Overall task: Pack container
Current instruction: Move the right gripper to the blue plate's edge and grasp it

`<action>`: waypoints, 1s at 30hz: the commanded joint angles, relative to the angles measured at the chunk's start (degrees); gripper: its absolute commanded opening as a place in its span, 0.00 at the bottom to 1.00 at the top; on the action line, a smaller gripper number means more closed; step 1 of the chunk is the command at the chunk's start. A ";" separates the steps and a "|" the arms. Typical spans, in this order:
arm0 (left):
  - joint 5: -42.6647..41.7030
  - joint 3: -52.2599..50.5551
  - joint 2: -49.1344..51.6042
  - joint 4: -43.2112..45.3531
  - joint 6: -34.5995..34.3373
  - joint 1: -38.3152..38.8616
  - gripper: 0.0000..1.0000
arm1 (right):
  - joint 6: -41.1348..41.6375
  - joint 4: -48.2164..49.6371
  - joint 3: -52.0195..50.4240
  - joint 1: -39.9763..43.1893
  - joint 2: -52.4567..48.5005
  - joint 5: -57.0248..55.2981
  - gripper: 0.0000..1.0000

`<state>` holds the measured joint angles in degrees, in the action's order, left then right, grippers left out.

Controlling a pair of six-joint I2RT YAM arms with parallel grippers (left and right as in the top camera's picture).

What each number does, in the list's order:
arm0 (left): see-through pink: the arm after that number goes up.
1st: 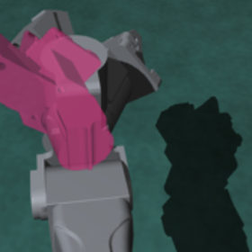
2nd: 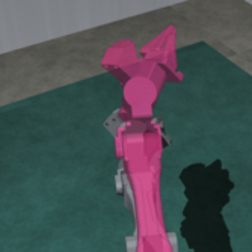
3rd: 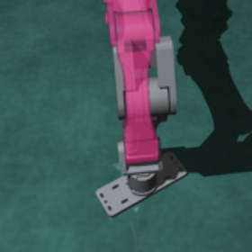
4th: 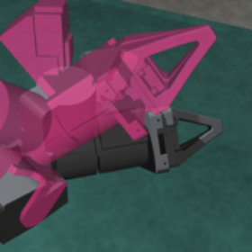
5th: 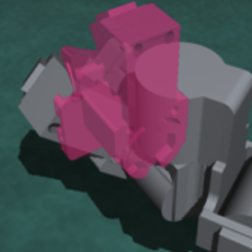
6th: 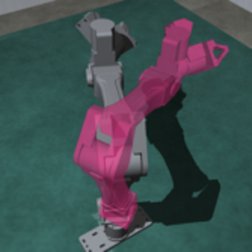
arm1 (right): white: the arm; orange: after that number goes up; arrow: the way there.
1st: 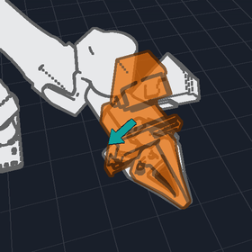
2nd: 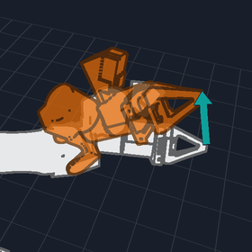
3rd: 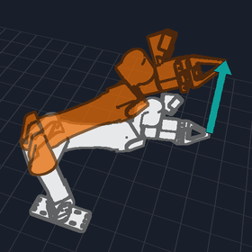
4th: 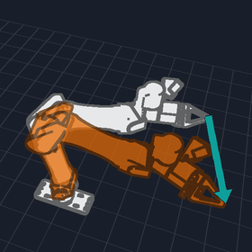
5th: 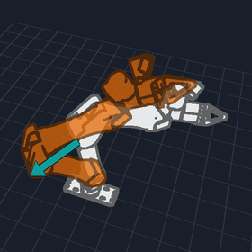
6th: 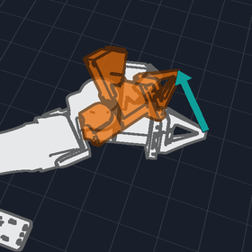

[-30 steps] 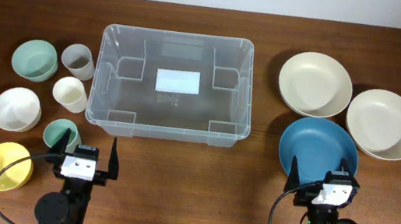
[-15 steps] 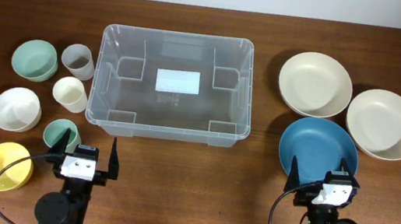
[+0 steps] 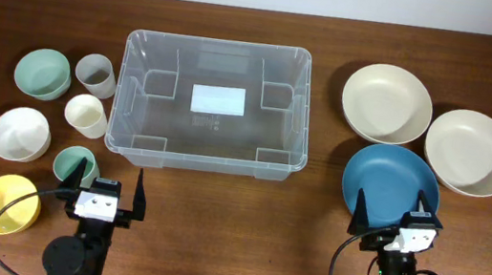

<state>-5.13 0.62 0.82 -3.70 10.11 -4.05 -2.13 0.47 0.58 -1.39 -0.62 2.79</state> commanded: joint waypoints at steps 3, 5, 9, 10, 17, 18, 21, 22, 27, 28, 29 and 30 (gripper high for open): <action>0.42 -0.11 -0.52 -0.46 0.70 -0.35 1.00 | 1.77 0.44 0.17 -0.48 0.44 4.17 0.99; 0.42 -0.11 -0.52 -0.46 0.70 -0.35 1.00 | 1.77 1.09 0.48 -0.46 0.44 2.69 0.99; 0.42 -0.11 -0.52 -0.46 0.70 -0.35 1.00 | 1.75 1.70 2.43 -0.46 0.42 -3.21 0.99; 0.42 -0.11 -0.52 -0.46 0.70 -0.35 1.00 | 1.70 1.62 3.41 -0.46 0.20 -4.74 0.99; 0.42 -0.11 -0.52 -0.46 0.70 -0.35 1.00 | 0.50 -8.17 19.08 -0.44 -10.16 -5.46 0.99; 0.42 -0.11 -0.52 -0.46 0.70 -0.35 1.00 | 0.50 -10.01 22.16 -0.42 -13.46 -5.95 0.99; 0.42 -0.11 -0.52 -0.46 0.70 -0.35 1.00 | 0.46 -18.08 31.54 -0.42 -24.44 -6.29 0.99; 0.42 -0.11 -0.52 -0.46 0.70 -0.35 1.00 | 0.48 -23.08 36.00 -0.42 -30.40 -6.01 0.99; 0.42 -0.11 -0.52 -0.46 0.70 -0.35 1.00 | 0.81 -34.95 50.07 -0.44 -51.69 0.48 0.99; 0.42 -0.11 -0.52 -0.46 0.70 -0.35 1.00 | 0.96 -34.97 51.25 -0.42 -54.14 0.33 0.99; 0.42 -0.11 -0.52 -0.46 0.70 -0.35 1.00 | 0.94 -34.95 52.28 -0.42 -56.54 -0.15 0.99; 0.42 -0.11 -0.52 -0.46 0.70 -0.35 1.00 | 1.29 -34.95 53.99 -0.37 -60.35 -2.23 0.99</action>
<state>-4.91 0.62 0.73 -3.81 10.11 -4.05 -1.45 -34.11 50.28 -1.41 -54.81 1.34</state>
